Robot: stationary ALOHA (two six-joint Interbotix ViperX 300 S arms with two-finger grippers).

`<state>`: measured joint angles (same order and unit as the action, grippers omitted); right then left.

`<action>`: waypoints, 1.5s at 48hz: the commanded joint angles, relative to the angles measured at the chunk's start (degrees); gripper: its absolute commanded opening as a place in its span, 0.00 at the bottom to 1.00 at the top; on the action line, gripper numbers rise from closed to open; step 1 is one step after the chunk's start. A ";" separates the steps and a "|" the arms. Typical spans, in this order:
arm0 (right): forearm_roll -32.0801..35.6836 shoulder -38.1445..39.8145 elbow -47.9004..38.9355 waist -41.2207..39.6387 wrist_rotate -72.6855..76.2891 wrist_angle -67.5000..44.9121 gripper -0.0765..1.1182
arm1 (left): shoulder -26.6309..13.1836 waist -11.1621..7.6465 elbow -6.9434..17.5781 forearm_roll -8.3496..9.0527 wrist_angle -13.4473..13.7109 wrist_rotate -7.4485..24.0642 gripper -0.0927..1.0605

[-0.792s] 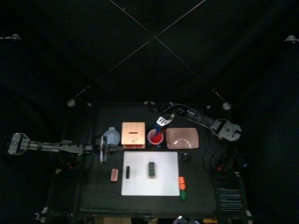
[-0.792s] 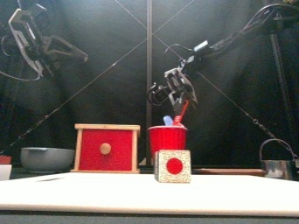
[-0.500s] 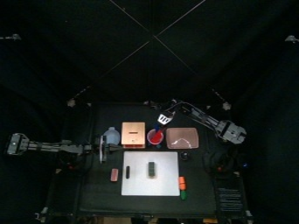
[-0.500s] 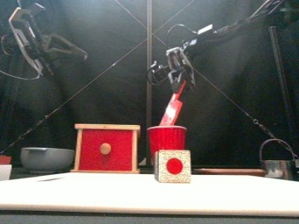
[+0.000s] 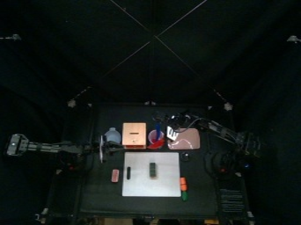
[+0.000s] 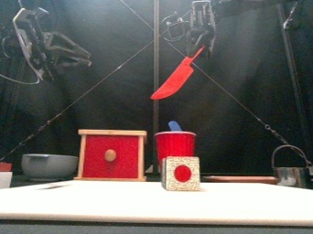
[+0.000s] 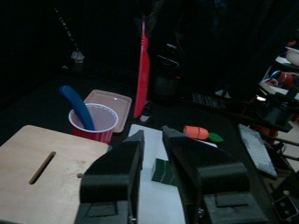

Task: Cut the sushi into 4 pieces with the knife
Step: Grasp knife edge with left hand

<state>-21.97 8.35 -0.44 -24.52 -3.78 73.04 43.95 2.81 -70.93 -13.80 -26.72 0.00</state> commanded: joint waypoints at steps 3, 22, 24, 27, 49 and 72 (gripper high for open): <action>0.70 6.33 -8.09 4.75 -0.44 -12.48 0.10 | -0.09 -0.26 0.88 0.09 -0.35 0.00 0.75; 6.86 17.40 -37.35 17.75 -0.35 -58.97 0.10 | -3.34 -4.66 3.34 1.67 -0.35 0.35 0.76; 7.91 17.75 -40.08 18.46 -0.18 -63.28 0.10 | -4.22 -4.83 3.69 2.02 -0.35 0.35 0.76; 9.40 17.93 -44.21 19.34 -0.09 -69.70 0.10 | -6.06 -4.92 4.31 2.55 -0.53 0.35 0.75; 15.12 12.92 -50.80 21.01 -0.18 -84.11 0.10 | -21.80 -4.57 10.28 3.25 -3.16 0.62 0.75; 16.61 12.66 -49.92 23.64 -0.09 -84.20 0.10 | -30.15 -2.55 13.62 7.03 -3.43 1.05 0.75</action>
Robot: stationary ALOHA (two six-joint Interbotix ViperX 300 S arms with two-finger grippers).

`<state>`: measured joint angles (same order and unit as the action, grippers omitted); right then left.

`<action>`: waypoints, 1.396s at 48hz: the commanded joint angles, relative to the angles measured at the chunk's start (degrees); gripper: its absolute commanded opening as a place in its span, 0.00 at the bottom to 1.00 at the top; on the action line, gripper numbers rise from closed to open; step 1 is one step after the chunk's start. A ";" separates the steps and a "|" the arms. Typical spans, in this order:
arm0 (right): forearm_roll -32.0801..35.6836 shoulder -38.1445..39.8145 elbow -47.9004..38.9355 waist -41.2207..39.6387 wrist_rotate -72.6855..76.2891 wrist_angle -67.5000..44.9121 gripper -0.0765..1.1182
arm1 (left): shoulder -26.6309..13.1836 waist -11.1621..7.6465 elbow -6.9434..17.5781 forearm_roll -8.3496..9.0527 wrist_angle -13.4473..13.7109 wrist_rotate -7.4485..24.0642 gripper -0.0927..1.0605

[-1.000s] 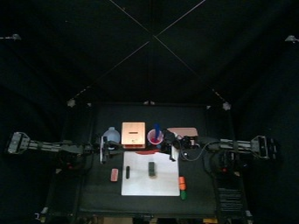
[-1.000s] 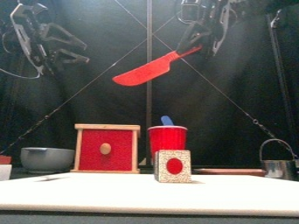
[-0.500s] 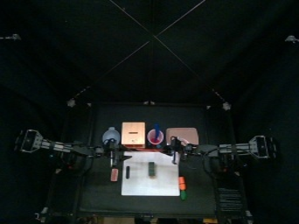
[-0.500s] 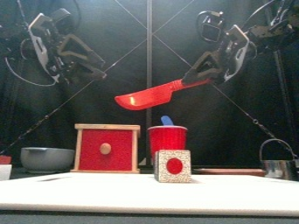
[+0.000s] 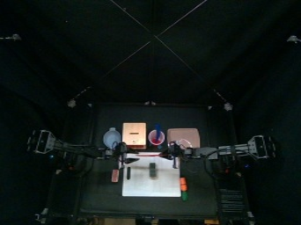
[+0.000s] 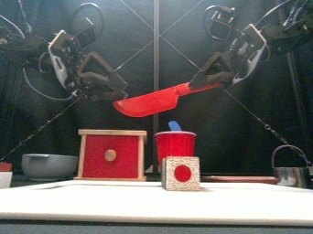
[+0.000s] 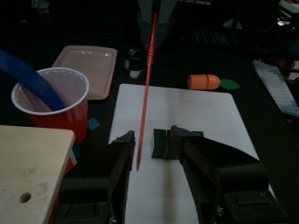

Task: Cut the sushi into 4 pieces with the knife
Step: Grasp knife edge with left hand

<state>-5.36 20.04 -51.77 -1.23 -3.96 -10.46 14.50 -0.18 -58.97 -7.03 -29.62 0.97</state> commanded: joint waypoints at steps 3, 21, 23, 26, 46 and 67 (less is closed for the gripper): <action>0.09 0.97 1.49 0.62 0.09 -0.70 0.10 | -1.23 0.70 1.85 0.26 -0.53 0.00 0.75; -0.09 1.32 1.49 1.32 0.09 -0.79 0.10 | -3.78 0.79 1.85 0.18 -0.44 0.00 0.75; 0.00 1.41 1.49 1.32 0.18 -0.79 0.10 | -3.96 0.79 1.85 0.18 -0.53 0.00 0.75; 0.00 1.41 1.49 1.32 0.09 -0.88 0.10 | -4.04 0.88 1.85 0.18 -0.53 0.00 0.75; -0.26 1.41 1.23 1.32 0.18 -0.88 0.10 | -4.22 2.20 2.29 0.35 -0.53 0.26 0.70; -2.55 0.88 0.44 1.93 0.35 -0.09 0.10 | -4.48 2.02 3.52 0.88 -0.53 0.62 0.26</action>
<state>-7.12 20.21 -51.86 -0.09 -3.87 -10.55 9.76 1.49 -57.74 -5.98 -29.53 1.76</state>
